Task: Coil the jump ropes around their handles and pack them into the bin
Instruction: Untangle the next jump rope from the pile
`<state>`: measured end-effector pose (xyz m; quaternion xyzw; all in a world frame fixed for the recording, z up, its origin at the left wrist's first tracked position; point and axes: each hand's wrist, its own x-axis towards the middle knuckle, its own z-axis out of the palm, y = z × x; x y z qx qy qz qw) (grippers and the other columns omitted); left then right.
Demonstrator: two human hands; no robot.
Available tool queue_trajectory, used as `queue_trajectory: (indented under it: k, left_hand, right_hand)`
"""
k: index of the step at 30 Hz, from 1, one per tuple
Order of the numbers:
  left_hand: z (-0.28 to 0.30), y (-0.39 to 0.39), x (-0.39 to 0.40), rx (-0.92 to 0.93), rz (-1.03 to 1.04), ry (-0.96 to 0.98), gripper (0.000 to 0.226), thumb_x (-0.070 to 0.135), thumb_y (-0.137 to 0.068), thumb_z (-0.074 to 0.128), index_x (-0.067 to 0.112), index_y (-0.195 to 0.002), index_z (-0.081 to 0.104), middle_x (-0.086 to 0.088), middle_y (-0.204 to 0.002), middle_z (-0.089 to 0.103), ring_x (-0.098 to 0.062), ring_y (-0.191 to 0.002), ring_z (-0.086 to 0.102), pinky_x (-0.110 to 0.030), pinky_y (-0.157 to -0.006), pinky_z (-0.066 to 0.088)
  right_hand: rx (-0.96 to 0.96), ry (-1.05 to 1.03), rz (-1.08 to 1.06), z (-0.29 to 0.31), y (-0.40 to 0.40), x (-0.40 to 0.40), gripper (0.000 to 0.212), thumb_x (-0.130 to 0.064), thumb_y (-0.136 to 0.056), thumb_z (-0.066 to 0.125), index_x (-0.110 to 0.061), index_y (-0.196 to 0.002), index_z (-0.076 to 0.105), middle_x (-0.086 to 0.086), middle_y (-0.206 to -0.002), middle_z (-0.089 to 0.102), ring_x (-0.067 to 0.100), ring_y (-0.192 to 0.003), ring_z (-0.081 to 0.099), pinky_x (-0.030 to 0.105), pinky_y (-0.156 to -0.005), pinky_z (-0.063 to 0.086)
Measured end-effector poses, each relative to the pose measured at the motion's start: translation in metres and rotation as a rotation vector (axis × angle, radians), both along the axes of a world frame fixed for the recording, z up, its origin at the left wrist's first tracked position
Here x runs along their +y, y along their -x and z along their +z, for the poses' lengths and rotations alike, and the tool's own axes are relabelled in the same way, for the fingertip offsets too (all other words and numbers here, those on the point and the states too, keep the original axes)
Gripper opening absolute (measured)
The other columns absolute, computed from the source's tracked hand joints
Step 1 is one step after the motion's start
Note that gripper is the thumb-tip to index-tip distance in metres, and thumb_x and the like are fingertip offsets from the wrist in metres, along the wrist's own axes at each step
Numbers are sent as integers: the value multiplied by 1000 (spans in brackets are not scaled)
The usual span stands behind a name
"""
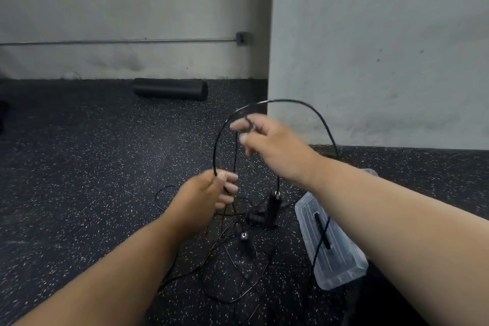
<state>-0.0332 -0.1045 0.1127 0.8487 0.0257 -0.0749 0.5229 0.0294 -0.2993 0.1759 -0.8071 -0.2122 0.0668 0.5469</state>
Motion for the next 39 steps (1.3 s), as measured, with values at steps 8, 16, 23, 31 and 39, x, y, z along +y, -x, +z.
queue_trajectory:
  k: [8,16,23,31,39]
  left_hand:
    - [53,-1,-7,-154,64,484,35,30,-113,38,10,-122,65,-11,-114,78,-21,-93,75,-34,-87,63]
    - [3,10,6,132,-26,4,22,26,-94,72,21,-112,60,-10,-101,62,-14,-89,56,-37,-82,52]
    - [-48,28,-16,179,-247,-193,69,49,-85,83,53,-139,39,22,-134,52,4,-116,56,-15,-92,42]
    - [-57,32,-31,235,-197,149,36,21,-95,78,35,-128,68,10,-114,77,1,-102,69,-12,-82,51]
    - [-47,35,-40,374,-338,276,37,22,-99,72,27,-135,65,6,-129,75,-11,-126,67,-30,-105,51]
  right_hand:
    - [335,334,245,-70,21,13,27,-36,-109,50,-21,-100,70,-5,-68,59,3,-47,48,18,-44,39]
    - [209,25,81,-22,21,8,39,-40,-110,46,-14,-92,69,-3,-63,55,12,-52,40,26,-51,34]
    - [551,-471,168,-1,28,17,34,-35,-109,50,-16,-83,62,1,-58,36,14,-51,22,30,-51,14]
    - [654,-624,233,12,28,21,35,-34,-109,49,-16,-82,61,-1,-57,33,10,-48,22,28,-50,11]
    - [663,-761,24,18,10,3,25,-27,-106,51,-12,-94,67,-5,-53,27,8,-42,18,23,-41,11]
